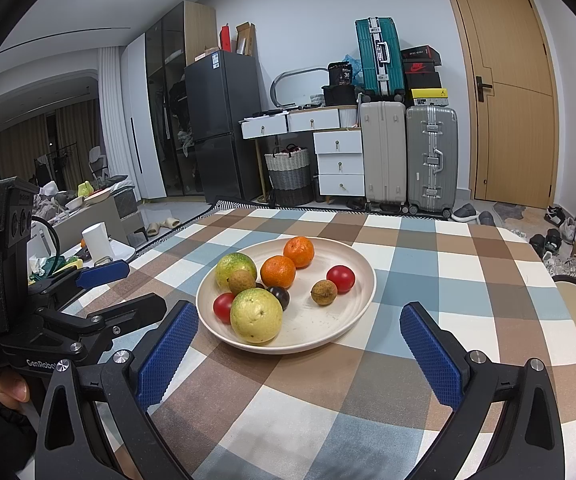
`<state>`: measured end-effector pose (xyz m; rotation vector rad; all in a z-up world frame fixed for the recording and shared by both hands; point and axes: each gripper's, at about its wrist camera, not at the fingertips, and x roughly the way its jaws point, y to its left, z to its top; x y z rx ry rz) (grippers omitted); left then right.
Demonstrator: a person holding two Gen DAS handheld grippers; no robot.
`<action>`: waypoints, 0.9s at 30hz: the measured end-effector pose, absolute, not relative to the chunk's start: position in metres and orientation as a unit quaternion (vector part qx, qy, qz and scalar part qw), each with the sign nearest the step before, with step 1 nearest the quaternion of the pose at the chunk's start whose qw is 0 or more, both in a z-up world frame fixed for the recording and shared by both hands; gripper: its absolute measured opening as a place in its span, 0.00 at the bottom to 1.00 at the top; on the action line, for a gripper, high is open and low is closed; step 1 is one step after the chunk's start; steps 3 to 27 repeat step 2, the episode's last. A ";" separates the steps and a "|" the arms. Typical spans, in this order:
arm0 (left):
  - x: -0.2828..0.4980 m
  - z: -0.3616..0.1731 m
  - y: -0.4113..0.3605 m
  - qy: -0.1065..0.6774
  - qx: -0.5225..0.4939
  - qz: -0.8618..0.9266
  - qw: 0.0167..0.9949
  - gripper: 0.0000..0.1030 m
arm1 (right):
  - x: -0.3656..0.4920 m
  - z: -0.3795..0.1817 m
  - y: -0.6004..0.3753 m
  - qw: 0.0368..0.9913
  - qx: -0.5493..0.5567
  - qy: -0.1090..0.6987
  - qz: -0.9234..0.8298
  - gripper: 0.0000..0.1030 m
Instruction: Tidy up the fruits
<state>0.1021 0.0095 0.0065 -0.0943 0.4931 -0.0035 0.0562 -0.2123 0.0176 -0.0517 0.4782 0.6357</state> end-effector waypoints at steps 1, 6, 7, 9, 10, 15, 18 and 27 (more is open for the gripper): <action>0.103 0.007 0.010 0.244 -0.046 -0.002 0.969 0.99 | 0.057 0.018 -0.212 0.922 -0.025 0.233 0.309 1.00; 0.103 0.007 0.010 0.244 -0.046 -0.002 0.969 0.99 | 0.057 0.018 -0.212 0.922 -0.025 0.233 0.309 1.00; 0.103 0.007 0.010 0.244 -0.046 -0.002 0.969 0.99 | 0.057 0.018 -0.212 0.922 -0.025 0.233 0.309 1.00; 0.103 0.007 0.010 0.244 -0.046 -0.002 0.969 0.99 | 0.057 0.018 -0.212 0.922 -0.025 0.233 0.309 1.00; 0.103 0.007 0.010 0.244 -0.046 -0.002 0.969 0.99 | 0.057 0.018 -0.212 0.922 -0.025 0.233 0.309 1.00; 0.103 0.007 0.010 0.244 -0.046 -0.002 0.969 0.99 | 0.057 0.018 -0.212 0.922 -0.025 0.233 0.309 1.00; 0.103 0.007 0.010 0.244 -0.046 -0.002 0.969 0.99 | 0.057 0.018 -0.212 0.922 -0.025 0.233 0.309 1.00; 0.103 0.007 0.010 0.244 -0.046 -0.002 0.969 0.99 | 0.057 0.018 -0.212 0.922 -0.025 0.233 0.309 1.00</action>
